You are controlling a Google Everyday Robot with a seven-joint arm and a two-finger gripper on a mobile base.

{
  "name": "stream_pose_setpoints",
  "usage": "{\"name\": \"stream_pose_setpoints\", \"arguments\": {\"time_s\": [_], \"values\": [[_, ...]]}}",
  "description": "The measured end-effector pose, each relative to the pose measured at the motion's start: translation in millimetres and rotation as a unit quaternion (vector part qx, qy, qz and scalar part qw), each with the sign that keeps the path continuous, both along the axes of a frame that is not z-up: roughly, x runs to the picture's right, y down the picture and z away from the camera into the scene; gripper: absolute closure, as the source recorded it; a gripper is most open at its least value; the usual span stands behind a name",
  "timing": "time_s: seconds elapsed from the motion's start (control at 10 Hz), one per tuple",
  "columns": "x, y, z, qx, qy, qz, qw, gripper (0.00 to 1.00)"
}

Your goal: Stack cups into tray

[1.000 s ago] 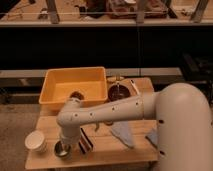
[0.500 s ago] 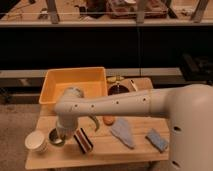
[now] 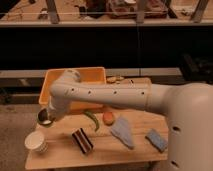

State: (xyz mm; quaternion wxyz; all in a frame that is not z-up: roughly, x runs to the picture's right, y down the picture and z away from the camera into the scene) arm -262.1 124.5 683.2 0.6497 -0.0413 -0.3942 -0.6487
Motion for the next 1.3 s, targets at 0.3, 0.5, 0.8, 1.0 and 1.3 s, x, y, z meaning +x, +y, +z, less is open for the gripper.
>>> {"name": "stream_pose_setpoints", "arguments": {"time_s": [0.3,0.5,0.8,1.0,1.3], "values": [[-24.9,5.5,-3.4,-0.006,-0.032,-0.018,0.9993,1.00],[-27.6,7.4,-7.0,-0.014,-0.045,-0.023,0.9986,1.00],[-26.9,13.7,-8.7,-0.043,-0.067,-0.031,0.9964,1.00],[-30.3,23.6,-8.4,-0.065,-0.080,-0.053,0.9933,1.00],[-35.7,37.8,-7.8,-0.087,-0.089,-0.087,0.9883,1.00]]}}
